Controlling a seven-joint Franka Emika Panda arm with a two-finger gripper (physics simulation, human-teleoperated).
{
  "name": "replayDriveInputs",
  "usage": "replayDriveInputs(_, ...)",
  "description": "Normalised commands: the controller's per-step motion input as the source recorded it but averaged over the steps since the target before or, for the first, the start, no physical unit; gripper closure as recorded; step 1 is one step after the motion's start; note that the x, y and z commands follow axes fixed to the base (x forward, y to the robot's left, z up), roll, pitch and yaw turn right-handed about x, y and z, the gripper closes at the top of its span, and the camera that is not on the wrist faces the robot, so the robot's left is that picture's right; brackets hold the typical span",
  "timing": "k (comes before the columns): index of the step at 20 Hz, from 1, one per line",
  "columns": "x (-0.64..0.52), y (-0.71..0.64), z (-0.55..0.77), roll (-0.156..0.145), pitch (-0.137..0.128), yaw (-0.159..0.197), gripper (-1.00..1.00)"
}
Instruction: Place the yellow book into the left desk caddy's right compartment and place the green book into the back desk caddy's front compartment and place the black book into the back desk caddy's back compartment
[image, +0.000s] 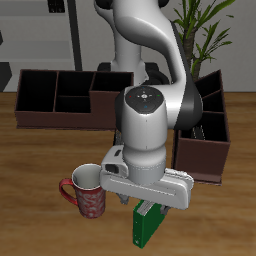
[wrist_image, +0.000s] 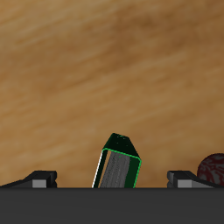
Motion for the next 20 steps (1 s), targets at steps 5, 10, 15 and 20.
replayDriveInputs(5, 0.02, -0.01, -0.29, -0.01, 0.039, -0.018, -1.0)
replayDriveInputs(10, -0.04, 0.02, -0.41, -0.003, 0.037, -0.03, -1.0)
replayDriveInputs(15, -0.09, -0.08, -0.28, 0.006, 0.011, -0.031, 1.0)
replayDriveInputs(20, -0.12, -0.05, 0.03, 0.006, 0.001, -0.011, 1.0)
